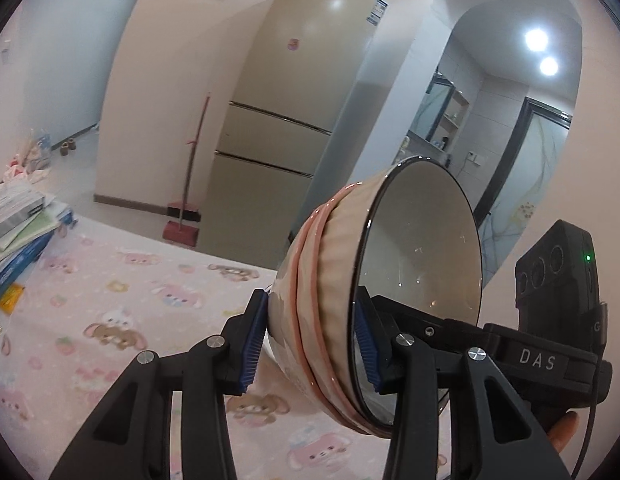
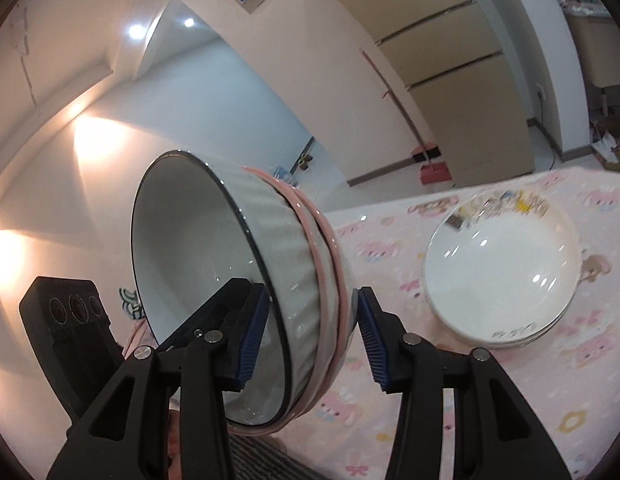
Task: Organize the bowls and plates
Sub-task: 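Carry the pink bowl stack with both grippers over the plate stack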
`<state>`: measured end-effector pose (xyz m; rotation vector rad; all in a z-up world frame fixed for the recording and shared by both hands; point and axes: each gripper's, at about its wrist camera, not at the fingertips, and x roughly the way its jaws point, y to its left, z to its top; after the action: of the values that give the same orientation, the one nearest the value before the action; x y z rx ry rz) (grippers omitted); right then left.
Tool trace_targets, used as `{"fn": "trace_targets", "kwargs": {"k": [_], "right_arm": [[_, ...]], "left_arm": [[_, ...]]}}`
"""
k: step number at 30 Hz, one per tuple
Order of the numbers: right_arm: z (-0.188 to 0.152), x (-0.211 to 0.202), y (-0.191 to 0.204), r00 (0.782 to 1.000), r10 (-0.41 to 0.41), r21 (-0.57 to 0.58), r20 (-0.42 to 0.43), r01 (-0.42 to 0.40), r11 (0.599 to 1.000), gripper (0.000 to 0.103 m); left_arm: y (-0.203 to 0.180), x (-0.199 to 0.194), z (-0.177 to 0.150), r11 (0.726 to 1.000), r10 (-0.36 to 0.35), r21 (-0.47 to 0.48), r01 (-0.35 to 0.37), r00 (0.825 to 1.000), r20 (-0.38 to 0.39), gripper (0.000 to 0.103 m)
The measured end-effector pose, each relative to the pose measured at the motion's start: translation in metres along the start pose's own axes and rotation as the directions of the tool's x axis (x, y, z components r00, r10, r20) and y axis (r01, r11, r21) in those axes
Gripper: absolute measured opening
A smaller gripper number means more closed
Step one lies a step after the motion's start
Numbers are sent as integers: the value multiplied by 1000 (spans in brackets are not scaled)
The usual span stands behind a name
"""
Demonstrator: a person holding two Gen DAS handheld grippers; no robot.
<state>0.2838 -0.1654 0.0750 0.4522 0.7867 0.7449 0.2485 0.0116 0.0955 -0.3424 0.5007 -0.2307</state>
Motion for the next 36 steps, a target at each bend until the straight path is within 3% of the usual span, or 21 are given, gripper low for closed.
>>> {"fn": "trace_targets", "kwargs": {"k": [9,12,23,36], "right_arm": [[29,-10,-58,997,-43,99,65,37,994,45],[29,-6,-81,998,-48,143,44,41,989,45],[17,26,-142,994,-105,245,-37,111,963,45],[2,40,-174,981,-161,298,-104,185,936,44]], "left_arm": [[-29,68,10,999,-34,39,37,997,-62,45],[-35,92,3,997,-33,72,40,995,-96,45],[-12,157,-29,999,-43,10,46,972,-230,45],[2,201,-57,999,-52,-23,48,943,-328,45]]}}
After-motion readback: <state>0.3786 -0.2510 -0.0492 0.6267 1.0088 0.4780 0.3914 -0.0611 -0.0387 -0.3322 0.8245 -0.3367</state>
